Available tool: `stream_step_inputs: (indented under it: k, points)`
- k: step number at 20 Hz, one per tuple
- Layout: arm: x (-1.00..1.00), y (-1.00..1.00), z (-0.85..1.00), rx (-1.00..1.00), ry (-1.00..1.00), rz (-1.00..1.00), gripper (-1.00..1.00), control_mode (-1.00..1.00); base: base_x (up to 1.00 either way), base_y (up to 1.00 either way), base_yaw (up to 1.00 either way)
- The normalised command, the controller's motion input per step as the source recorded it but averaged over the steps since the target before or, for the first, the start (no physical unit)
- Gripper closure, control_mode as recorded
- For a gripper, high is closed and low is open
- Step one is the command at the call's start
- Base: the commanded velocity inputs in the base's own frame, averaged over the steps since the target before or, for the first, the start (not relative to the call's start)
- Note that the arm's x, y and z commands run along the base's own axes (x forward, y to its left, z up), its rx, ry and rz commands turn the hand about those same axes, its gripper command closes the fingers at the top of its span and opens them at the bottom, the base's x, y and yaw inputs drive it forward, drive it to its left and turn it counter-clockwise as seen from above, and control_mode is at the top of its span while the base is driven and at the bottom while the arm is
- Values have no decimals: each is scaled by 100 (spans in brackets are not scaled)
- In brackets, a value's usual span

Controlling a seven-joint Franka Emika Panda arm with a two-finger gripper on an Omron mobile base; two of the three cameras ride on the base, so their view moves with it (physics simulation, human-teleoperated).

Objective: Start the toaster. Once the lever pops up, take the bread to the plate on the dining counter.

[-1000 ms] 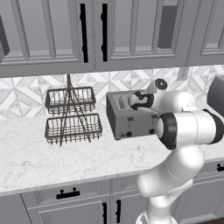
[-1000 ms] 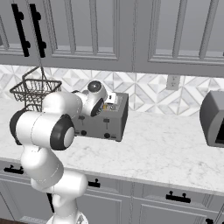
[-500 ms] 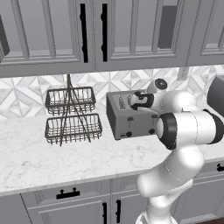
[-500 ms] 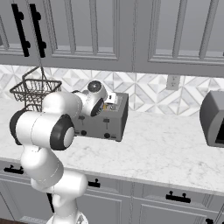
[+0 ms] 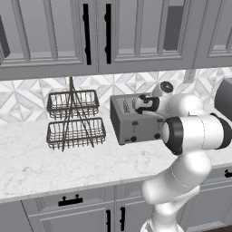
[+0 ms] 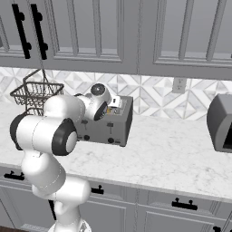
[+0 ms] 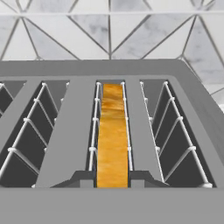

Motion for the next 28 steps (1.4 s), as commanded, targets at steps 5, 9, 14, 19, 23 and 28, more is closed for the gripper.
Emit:
stream_step_inputs:
  k: [5, 9, 14, 19, 23, 28]
  points:
    - [0, 0, 0, 0, -1, 0, 100, -100, 0, 0, 0]
    - [-2, 0, 2, 0, -2, 0, 100, -100, 0, 0, 0]
    - [-24, 0, 34, 0, -13, 0, 100, -100, 0, 0, 0]
    - [-15, 3, 58, 0, -1, -1, 100, -100, 0, 0, 0]
    - [-20, 21, 73, 0, -1, -3, 100, -100, 0, 0, 0]
    - [-60, 5, 51, 0, 0, -2, 100, -100, 0, 0, 0]
